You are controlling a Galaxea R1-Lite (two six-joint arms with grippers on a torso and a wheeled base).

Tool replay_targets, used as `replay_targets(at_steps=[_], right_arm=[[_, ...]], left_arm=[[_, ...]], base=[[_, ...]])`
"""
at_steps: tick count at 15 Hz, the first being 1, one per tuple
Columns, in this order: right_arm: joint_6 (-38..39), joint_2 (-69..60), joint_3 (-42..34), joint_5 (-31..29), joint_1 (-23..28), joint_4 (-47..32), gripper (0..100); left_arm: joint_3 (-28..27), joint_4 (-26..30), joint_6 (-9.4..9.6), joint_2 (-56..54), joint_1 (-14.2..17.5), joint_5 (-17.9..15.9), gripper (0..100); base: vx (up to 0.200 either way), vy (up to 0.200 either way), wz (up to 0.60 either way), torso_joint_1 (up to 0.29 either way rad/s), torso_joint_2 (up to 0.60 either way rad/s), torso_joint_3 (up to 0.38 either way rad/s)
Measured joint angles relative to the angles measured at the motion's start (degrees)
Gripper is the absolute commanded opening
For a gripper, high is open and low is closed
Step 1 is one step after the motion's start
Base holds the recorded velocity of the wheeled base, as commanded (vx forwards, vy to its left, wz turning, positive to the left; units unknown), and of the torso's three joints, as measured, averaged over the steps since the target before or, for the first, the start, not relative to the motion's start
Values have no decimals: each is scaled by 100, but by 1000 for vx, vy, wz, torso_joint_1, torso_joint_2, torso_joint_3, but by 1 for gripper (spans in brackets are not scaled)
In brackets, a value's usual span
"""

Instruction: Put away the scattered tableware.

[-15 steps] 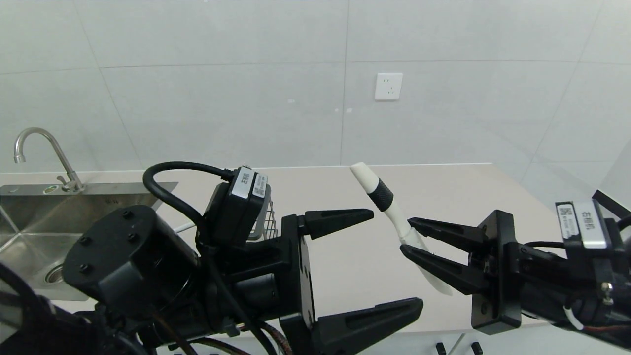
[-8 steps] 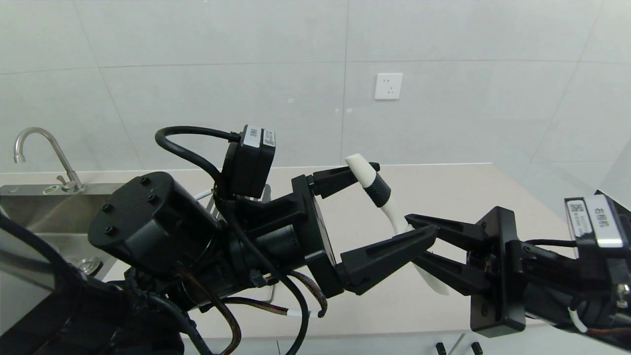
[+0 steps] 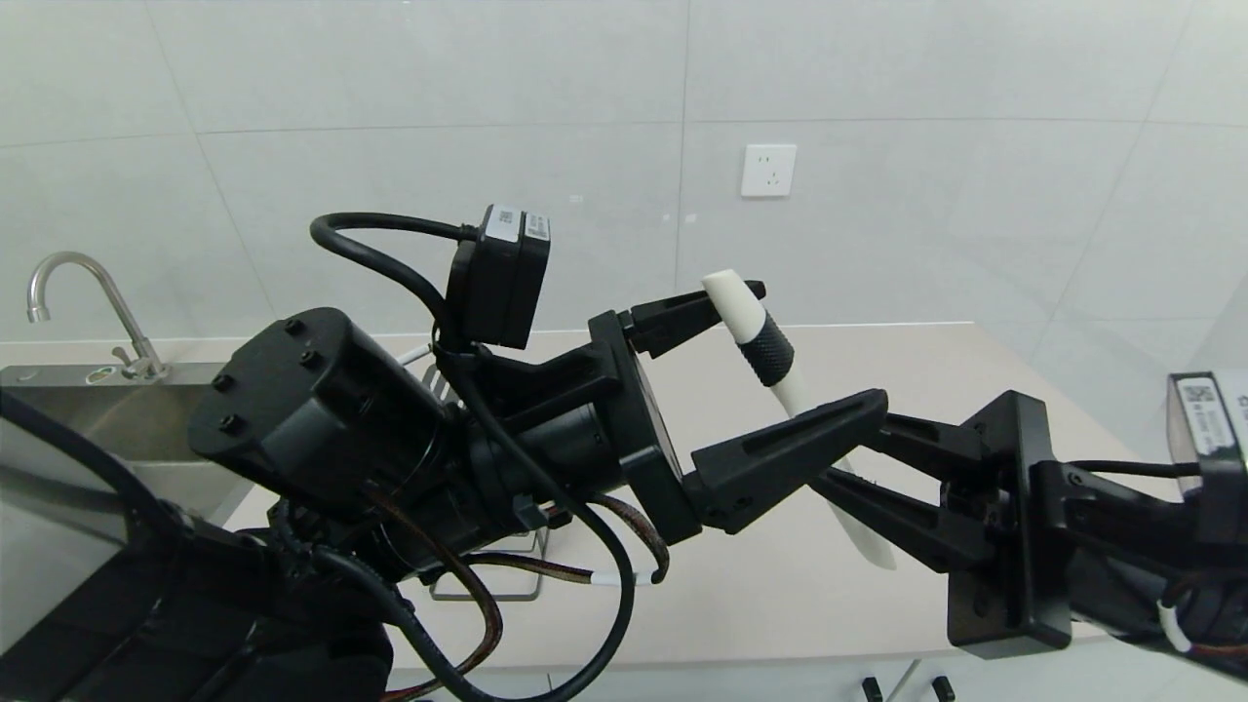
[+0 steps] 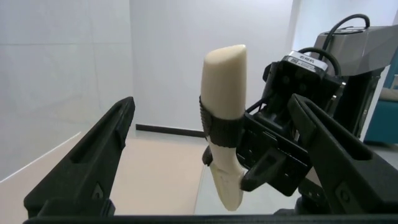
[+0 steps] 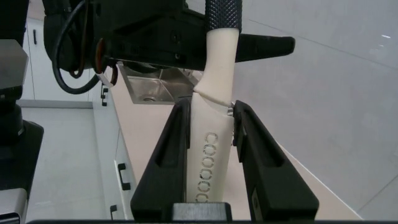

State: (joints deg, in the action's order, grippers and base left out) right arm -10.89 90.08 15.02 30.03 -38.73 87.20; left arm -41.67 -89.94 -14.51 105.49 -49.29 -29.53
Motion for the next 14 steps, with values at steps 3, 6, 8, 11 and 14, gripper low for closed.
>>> replay_targets(at_steps=[3, 6, 8, 11, 14], right_arm=[[0, -15, 68, 0, 0, -2, 0], [0, -6, 166, 0, 0, 0, 0], [0, 16, 261, -9, -5, 0, 0], [0, 129, 394, -2, -16, -9, 0], [11, 249, 457, -41, -27, 2, 100]], left_arm=[[-116, -2, -5, 2, -24, 0, 100], [-265, -2, -16, 20, -29, -2, 0], [-299, 0, -10, 44, -18, -6, 0], [-317, -7, -7, 60, -10, 2, 0], [-308, 6, -2, 55, -10, 2, 0]], base=[[0, 0, 0, 0, 0, 0], [0, 0, 0, 0, 0, 0], [0, 0, 0, 0, 0, 0], [0, 0, 0, 0, 0, 0], [0, 0, 0, 0, 0, 0]])
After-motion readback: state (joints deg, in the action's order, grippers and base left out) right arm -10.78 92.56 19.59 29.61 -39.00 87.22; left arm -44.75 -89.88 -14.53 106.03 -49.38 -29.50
